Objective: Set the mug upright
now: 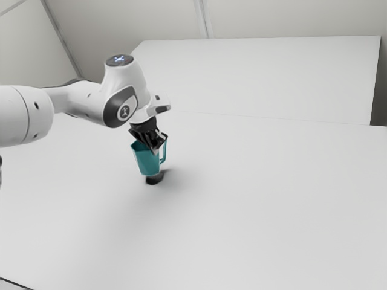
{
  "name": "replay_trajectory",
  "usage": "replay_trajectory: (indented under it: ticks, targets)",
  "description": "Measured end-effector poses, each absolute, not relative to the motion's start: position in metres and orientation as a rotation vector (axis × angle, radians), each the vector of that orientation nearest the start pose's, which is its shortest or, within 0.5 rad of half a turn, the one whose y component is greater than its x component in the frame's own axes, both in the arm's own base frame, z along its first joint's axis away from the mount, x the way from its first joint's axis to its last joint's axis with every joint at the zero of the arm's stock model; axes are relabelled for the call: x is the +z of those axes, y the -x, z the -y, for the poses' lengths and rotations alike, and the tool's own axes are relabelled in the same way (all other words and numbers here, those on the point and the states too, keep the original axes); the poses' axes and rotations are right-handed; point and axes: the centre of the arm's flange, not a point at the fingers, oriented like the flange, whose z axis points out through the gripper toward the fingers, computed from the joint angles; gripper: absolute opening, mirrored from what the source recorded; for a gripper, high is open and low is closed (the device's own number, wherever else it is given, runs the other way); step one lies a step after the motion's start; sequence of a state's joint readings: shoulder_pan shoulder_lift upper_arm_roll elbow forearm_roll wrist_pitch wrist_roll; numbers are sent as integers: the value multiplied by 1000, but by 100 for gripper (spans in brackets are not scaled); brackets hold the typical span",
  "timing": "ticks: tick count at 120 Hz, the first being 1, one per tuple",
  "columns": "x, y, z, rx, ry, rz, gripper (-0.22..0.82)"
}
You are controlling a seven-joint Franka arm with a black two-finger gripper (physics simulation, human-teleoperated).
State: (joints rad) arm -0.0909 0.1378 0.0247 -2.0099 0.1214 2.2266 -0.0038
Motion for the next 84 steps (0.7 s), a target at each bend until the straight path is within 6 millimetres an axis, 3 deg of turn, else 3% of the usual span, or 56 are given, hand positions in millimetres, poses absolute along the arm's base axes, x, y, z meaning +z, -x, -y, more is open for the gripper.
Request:
replay_trajectory:
  ticks: [56, 84]
  targets:
    - [382, -591, 37, -129, 3039, -108, -18]
    - [377, -592, 40, -126, 3043, -90, -2]
